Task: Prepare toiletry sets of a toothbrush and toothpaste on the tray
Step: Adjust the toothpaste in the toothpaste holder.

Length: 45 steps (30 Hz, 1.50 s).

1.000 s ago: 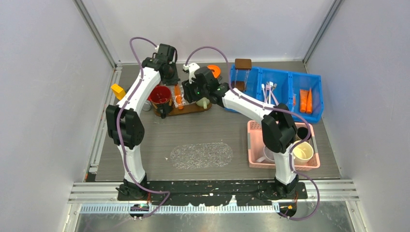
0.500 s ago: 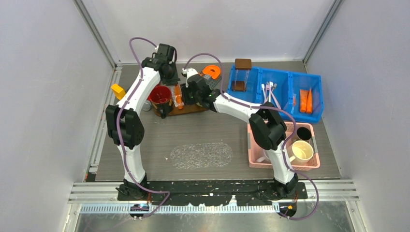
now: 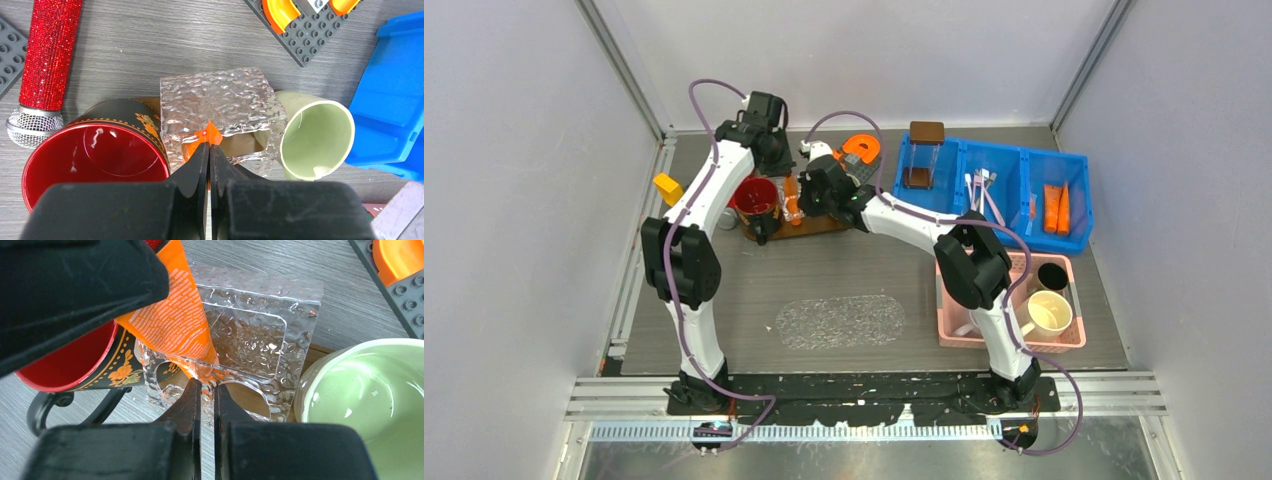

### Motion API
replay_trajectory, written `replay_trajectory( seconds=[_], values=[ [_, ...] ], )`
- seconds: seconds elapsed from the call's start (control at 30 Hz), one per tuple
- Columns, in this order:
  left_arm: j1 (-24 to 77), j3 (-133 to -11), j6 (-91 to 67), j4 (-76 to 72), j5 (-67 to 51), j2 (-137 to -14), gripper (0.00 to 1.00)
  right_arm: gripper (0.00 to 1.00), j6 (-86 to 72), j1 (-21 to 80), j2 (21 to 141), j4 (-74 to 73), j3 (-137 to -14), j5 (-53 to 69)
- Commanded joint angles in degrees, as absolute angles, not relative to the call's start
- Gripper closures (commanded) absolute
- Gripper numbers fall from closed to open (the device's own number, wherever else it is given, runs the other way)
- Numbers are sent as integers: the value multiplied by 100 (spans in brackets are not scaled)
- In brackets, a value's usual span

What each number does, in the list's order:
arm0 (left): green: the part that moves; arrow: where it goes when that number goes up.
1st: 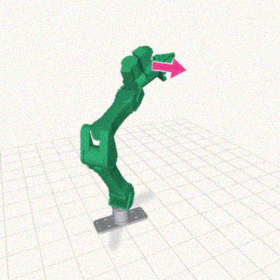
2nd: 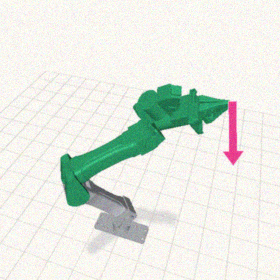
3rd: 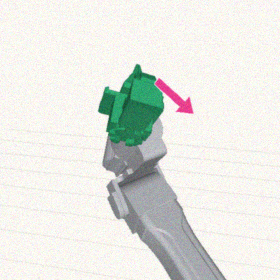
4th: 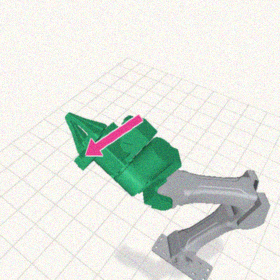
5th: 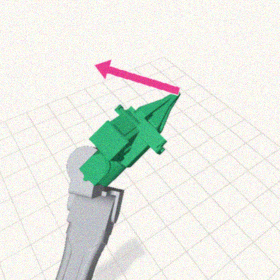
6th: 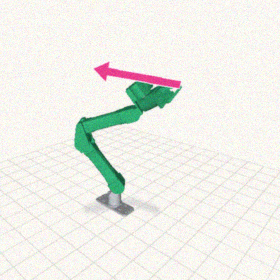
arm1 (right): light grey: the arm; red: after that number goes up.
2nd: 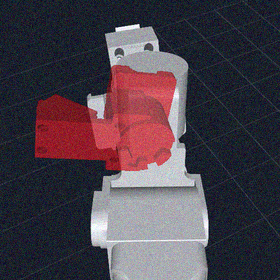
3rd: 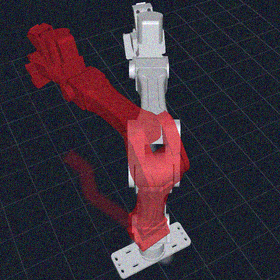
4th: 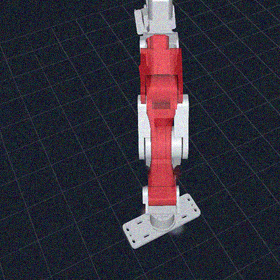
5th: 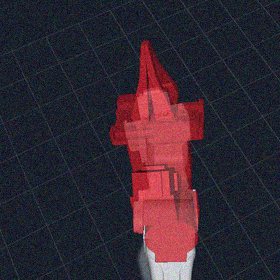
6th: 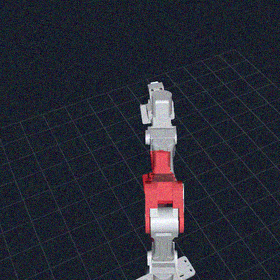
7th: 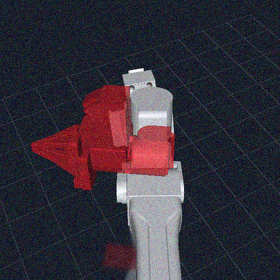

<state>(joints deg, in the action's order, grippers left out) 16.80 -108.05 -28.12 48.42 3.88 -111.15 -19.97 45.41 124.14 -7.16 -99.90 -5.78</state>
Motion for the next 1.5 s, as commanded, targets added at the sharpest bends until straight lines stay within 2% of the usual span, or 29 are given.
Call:
replay_trajectory(
  seconds=[0.0,0.6,0.87,1.2,1.47],
  values=[
    [1670,-10434,-2906,4363,174,-10469,100,99,-2225,4562,12491,-1160,-10568,-809],
    [1670,-7815,-2905,1537,-586,-8569,100,99,-3257,4379,13056,-3030,-12151,-246],
    [1679,-7265,-2691,685,-621,-8141,100,99,-3563,4190,13216,-3318,-12393,253],
    [1679,-6733,-2008,-480,-67,-7953,100,99,-3655,4043,13438,-3590,-12658,753],
    [1679,-6829,-1839,-519,144,-8107,100,99,-3622,4025,13466,-3592,-12647,841]
  ],
)
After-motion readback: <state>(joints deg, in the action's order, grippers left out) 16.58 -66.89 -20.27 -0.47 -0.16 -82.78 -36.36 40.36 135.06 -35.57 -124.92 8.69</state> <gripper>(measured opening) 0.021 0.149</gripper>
